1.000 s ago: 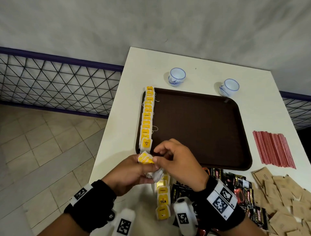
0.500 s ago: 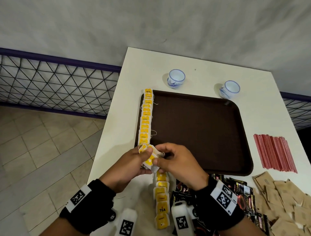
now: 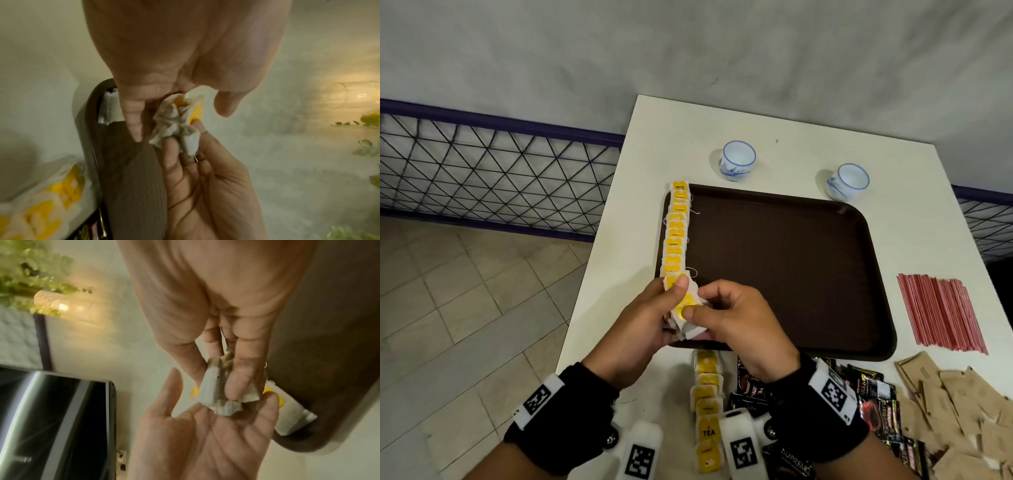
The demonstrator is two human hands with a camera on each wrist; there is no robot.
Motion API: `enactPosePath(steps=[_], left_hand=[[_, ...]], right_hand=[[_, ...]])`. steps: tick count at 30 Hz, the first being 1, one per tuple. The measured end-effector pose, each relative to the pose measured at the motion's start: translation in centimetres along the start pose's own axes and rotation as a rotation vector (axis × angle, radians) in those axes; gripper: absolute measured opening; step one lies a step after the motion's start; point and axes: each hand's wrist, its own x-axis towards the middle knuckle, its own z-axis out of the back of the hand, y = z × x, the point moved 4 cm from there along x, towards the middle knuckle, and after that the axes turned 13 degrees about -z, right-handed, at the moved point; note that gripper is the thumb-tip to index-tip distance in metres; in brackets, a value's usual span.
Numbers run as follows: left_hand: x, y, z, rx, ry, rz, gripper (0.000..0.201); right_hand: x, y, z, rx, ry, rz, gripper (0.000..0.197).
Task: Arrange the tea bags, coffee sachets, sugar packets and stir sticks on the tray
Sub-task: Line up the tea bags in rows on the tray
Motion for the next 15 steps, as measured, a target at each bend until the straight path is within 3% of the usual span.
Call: enactPosePath(steps=[4, 8, 11, 15], left_hand=[[-0.4, 0.7, -0.6, -0.186, 0.073, 0.051, 0.056], [-0.2, 1.1, -0.5, -0.287, 0.085, 0.054, 0.054], [0.2, 1.2, 0.0, -0.255, 0.058, 0.029, 0.048], [0.4, 1.5, 0.4, -0.064, 0.028, -0.039, 0.046]], right_hand=[[0.2, 0.0, -0.2, 0.057, 0.007, 0.011, 0.018], [0.5, 0.0, 0.5, -0.29, -0.21, 0.149, 0.019], [0.4, 0.0, 1.2, -0.388, -0.297, 0.192, 0.027], [0.3, 0.5, 1.4, -0.38, -0.244, 0.226, 0.026]])
